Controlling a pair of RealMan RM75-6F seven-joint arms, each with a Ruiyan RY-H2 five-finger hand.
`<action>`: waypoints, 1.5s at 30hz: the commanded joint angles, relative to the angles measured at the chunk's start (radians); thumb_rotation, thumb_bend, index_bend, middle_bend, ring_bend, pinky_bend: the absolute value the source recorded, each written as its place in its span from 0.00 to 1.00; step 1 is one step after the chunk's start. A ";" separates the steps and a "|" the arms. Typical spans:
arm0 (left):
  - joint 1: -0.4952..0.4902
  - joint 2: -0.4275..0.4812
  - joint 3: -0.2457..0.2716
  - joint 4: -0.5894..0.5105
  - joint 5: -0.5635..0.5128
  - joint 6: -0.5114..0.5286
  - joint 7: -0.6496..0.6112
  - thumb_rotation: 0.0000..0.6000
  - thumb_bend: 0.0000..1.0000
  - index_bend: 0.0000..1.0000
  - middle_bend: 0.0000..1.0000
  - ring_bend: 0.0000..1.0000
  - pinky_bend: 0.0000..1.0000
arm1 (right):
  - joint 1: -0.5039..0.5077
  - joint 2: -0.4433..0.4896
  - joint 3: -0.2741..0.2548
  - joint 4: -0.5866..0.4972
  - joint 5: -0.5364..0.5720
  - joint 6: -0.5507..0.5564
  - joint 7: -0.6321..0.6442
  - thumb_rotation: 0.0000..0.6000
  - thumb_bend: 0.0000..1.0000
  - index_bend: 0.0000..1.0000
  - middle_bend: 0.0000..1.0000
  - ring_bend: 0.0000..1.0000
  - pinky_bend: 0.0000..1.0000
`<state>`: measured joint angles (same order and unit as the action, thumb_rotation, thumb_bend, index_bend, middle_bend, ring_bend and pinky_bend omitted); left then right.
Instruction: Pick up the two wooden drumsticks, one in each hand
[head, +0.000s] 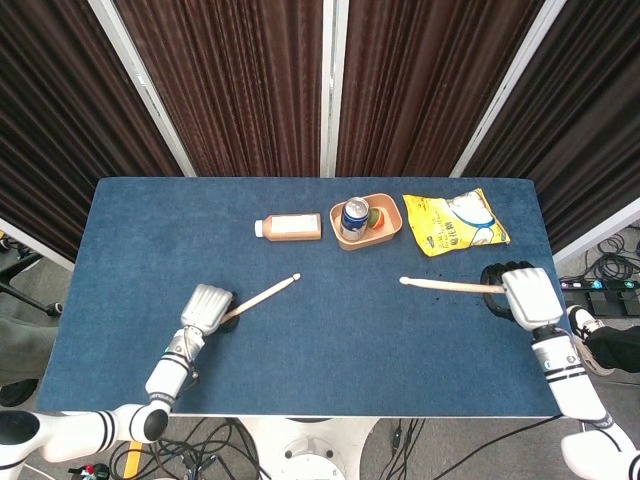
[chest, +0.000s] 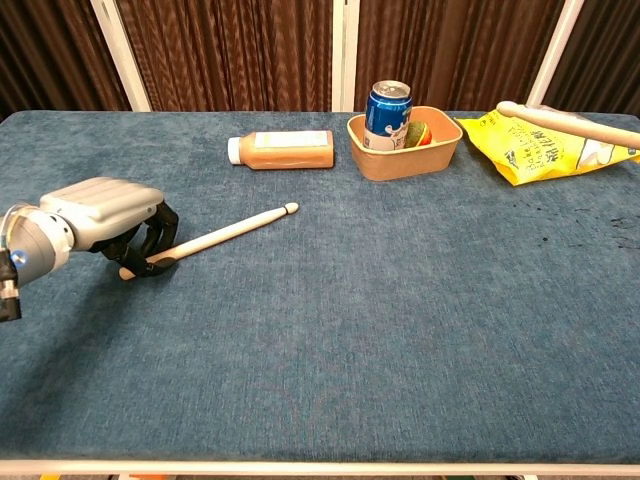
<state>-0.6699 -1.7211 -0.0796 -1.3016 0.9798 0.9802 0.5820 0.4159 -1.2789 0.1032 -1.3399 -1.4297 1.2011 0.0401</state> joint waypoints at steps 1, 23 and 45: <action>-0.001 -0.005 0.003 0.008 0.004 0.000 0.007 0.82 0.44 0.54 0.60 0.72 0.72 | -0.002 -0.001 -0.001 0.000 -0.001 0.001 0.002 1.00 0.59 0.72 0.65 0.44 0.44; 0.048 0.085 -0.030 -0.017 0.210 -0.010 -0.443 1.00 0.51 0.66 0.74 0.77 0.72 | -0.038 -0.007 -0.025 -0.055 -0.042 0.035 0.144 1.00 0.67 0.74 0.65 0.48 0.46; -0.040 0.109 0.023 0.041 0.690 0.156 -1.078 1.00 0.52 0.66 0.74 0.77 0.72 | 0.030 -0.282 -0.006 -0.217 -0.001 -0.082 0.265 1.00 0.76 0.77 0.66 0.49 0.46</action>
<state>-0.7043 -1.6103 -0.0612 -1.2644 1.6647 1.1338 -0.4920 0.4393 -1.5473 0.0895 -1.5519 -1.4390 1.1240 0.3182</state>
